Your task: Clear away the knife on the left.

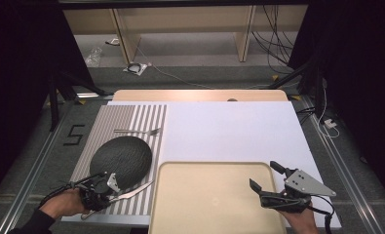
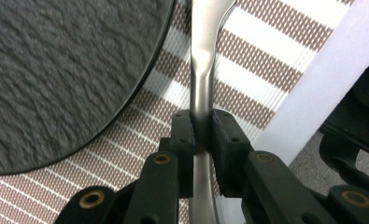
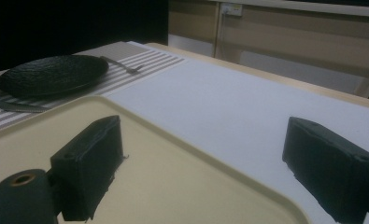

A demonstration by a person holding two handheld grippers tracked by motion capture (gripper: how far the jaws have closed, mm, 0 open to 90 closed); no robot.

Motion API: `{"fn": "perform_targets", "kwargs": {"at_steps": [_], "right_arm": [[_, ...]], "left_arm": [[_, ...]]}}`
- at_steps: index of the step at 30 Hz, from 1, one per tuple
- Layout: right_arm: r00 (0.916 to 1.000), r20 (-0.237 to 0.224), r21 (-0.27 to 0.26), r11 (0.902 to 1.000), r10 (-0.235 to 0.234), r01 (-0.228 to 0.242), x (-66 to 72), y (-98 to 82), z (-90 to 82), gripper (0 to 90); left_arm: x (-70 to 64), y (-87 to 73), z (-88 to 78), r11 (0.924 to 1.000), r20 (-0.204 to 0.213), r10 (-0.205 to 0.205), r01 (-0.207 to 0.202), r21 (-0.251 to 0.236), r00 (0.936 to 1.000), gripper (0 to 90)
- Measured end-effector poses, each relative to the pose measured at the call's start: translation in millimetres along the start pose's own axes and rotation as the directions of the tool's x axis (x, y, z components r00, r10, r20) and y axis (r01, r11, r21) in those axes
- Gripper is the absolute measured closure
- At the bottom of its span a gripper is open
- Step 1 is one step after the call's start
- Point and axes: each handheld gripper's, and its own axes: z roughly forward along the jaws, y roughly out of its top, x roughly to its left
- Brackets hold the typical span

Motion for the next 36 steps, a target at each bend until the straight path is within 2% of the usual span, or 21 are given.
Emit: {"fn": "perform_targets", "kwargs": {"at_steps": [6, 13, 15, 19, 24, 32, 36], "right_arm": [[1.0, -0.003, -0.005, 1.0, 0.001, -0.001, 0.1, -0.2, 0.9, 13.1], [1.0, 0.001, 0.008, 0.9999, -0.007, 0.007, 0.4, 0.1, 0.3, 13.4], [1.0, -0.001, -0.001, 1.0, -0.004, 0.004, 0.3, -0.1, 0.6, 13.4], [1.0, 0.002, -0.004, 1.0, -0.003, 0.003, 0.3, 0.1, 0.0, 13.4], [1.0, -0.002, -0.008, 1.0, -0.002, 0.002, 0.7, 0.1, 0.3, 13.4], [1.0, -0.002, -0.006, 1.0, -0.002, 0.002, 0.4, 0.1, 0.0, 13.4], [1.0, -0.004, -0.009, 1.0, -0.001, 0.001, 0.9, 0.1, 0.3, 13.4]], "left_arm": [[-1.9, -5.6, -4.0, 0.9999, -0.001, -0.005, 0.005, -0.011, 1.0, 79.1], [-7.8, -1.9, -16.6, 0.9972, -0.004, 0.005, -0.005, -0.075, 1.0, 79.1], [-10.6, 2.0, -19.7, 0.9939, -0.004, 0.006, -0.007, -0.11, 1.0, 79.1], [-17.3, 13.0, -26.1, 0.9819, 0.005, 0.005, -0.004, -0.189, 1.0, 79.1], [-24.7, 27.8, -33.7, 0.9677, 0.018, -0.005, 0.009, -0.252, 0.9998, 79.1], [-38.1, 52.5, -42.4, 0.9601, 0.059, 0.004, 0.012, -0.279, 0.9983, 79.1], [-46.5, 66.5, -44.5, 0.9601, 0.076, 0.027, -0.005, -0.28, 0.9968, 79.1]]}}
